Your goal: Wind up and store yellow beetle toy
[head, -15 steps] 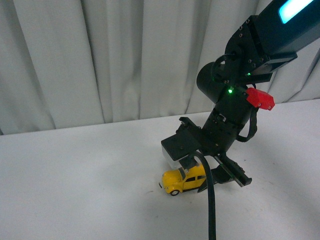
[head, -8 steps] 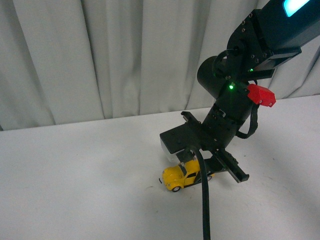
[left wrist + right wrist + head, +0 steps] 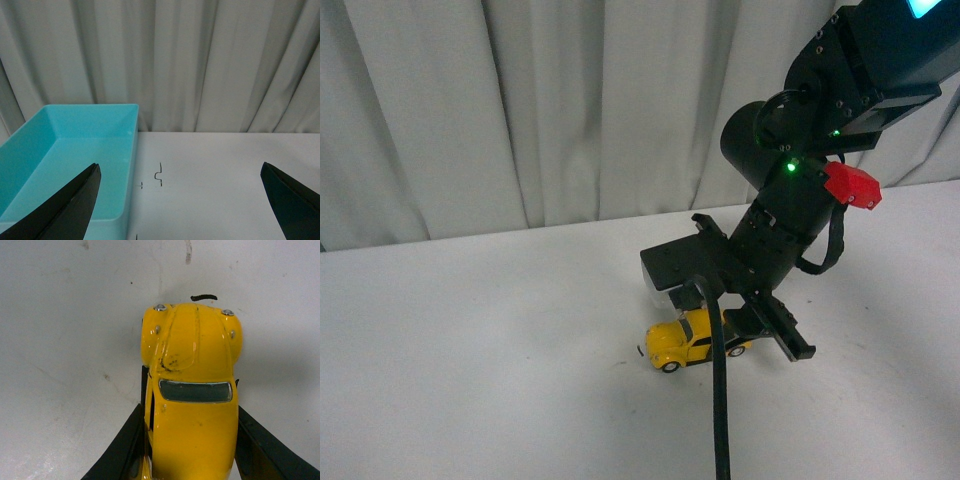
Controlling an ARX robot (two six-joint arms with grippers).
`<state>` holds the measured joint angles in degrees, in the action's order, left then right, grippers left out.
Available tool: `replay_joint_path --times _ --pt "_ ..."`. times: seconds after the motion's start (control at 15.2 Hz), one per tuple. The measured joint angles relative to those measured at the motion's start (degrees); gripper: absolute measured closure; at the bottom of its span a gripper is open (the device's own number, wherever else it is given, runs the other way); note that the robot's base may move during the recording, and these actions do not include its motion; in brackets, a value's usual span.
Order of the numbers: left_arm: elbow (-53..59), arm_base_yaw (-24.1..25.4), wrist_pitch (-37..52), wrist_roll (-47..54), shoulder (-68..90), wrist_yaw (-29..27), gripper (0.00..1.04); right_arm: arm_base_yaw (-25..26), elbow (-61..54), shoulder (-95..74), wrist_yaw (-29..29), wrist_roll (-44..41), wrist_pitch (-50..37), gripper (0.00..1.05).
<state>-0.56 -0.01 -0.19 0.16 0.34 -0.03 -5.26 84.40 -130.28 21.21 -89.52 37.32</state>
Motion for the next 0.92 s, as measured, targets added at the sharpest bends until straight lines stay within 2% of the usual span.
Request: replay_joint_path --times 0.33,0.92 --pt "0.0 0.0 0.0 0.0 0.0 0.0 0.07 2.4 -3.2 1.6 1.5 -6.8 -0.4 0.62" --pt "0.0 0.0 0.0 0.0 0.0 0.0 0.07 13.7 -9.0 4.3 3.5 -9.7 0.4 0.62"
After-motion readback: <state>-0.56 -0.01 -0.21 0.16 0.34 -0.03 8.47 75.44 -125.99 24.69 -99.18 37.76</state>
